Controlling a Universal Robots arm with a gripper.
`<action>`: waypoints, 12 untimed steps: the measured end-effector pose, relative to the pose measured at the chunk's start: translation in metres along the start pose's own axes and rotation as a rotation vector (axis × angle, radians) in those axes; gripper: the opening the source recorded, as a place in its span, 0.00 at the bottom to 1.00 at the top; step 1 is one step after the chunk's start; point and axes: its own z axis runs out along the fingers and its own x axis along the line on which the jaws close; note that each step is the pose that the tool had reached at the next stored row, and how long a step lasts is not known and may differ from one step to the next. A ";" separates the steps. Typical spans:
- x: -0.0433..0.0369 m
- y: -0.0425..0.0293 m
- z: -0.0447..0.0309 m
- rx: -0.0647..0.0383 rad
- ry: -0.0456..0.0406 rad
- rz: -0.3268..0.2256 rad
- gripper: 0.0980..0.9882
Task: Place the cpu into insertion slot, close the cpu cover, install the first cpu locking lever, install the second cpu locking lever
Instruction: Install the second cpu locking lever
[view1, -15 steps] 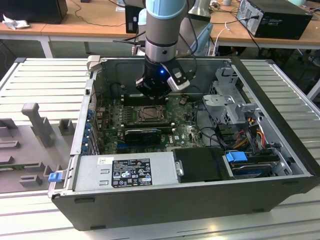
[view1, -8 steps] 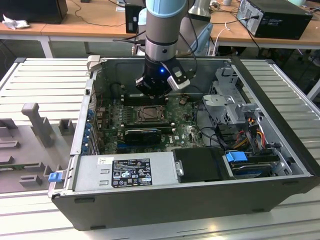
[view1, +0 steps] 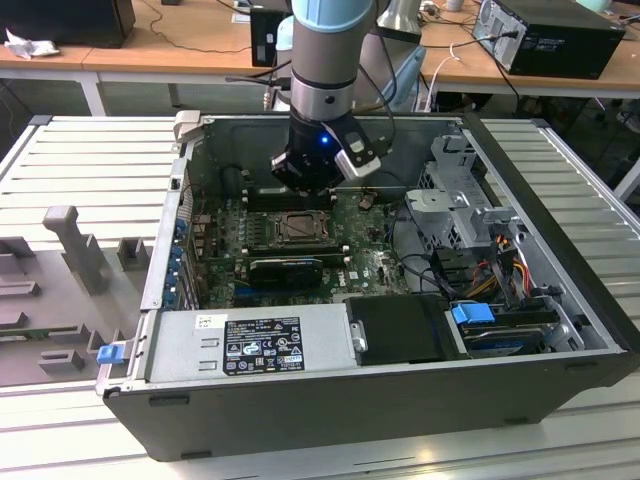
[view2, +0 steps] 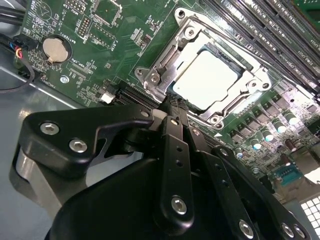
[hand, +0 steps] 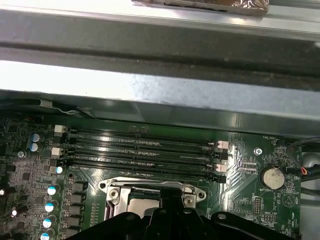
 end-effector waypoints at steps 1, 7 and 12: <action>0.0000 -0.0004 -0.0001 0.000 0.0001 0.000 0.01; 0.0001 -0.0016 -0.0003 0.000 0.0001 0.000 0.01; 0.0002 -0.0027 -0.0003 0.000 0.0001 0.000 0.01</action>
